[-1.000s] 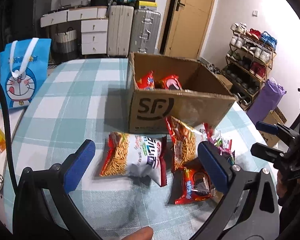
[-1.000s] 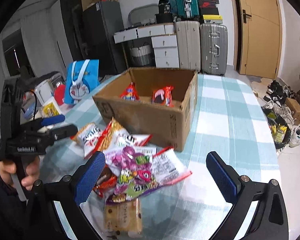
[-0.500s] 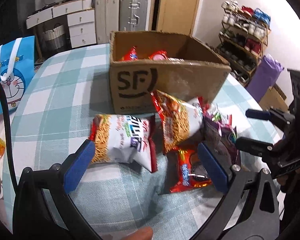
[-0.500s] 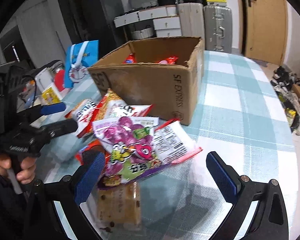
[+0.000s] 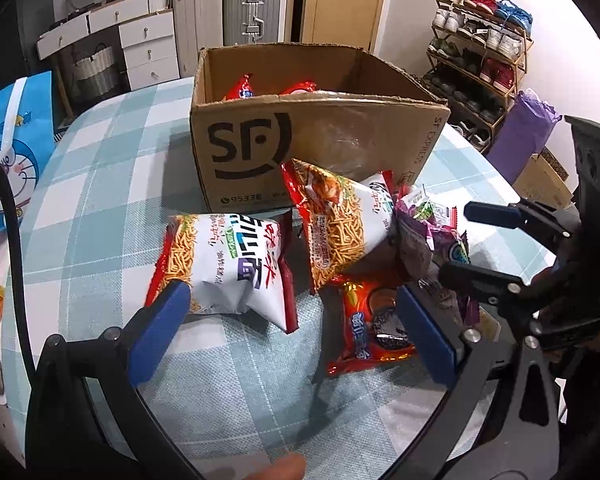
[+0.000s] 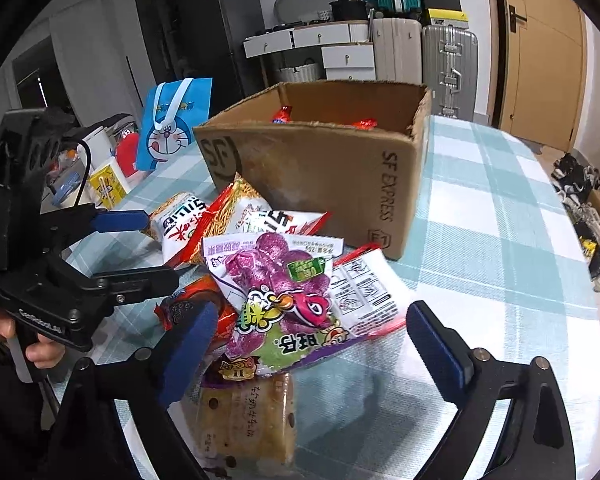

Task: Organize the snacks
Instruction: 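Grasp purple candy bag with the right tool and lift it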

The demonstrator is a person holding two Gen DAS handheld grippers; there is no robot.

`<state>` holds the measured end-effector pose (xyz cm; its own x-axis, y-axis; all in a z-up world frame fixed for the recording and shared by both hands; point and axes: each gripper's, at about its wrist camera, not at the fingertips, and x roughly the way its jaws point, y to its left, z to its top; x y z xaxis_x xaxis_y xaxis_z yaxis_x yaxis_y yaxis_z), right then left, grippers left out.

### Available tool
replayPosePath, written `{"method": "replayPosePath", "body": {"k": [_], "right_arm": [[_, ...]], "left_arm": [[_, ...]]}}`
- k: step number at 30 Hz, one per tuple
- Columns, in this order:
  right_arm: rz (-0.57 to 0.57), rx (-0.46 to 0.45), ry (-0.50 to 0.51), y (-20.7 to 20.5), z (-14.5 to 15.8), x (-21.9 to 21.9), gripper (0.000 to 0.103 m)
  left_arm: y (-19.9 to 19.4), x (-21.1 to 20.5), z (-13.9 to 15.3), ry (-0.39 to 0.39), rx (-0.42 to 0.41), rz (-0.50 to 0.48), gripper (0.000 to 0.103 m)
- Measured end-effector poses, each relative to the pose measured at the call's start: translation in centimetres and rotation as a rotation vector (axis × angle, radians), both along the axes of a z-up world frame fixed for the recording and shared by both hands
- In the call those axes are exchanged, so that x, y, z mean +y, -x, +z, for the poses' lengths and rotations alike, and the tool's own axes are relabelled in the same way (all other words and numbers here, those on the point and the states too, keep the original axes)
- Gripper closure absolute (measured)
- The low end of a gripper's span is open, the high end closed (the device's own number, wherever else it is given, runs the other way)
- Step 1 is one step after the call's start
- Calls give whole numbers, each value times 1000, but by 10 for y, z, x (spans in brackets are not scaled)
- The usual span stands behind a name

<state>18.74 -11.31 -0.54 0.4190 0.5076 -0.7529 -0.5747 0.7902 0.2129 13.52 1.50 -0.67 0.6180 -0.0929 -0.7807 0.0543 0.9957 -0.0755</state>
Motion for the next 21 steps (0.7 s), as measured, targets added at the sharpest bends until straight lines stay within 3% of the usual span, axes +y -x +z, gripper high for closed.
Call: {"method": "replayPosePath", "body": {"k": [17,21], "right_arm": [[38,-5,-22,-1,-10,12,21],[59,-34,2,4,-7,15,29]], "left_arm": [[-3,9,-2,26,-1,4,1],[-2,8,-2,24,0,3,1]]}}
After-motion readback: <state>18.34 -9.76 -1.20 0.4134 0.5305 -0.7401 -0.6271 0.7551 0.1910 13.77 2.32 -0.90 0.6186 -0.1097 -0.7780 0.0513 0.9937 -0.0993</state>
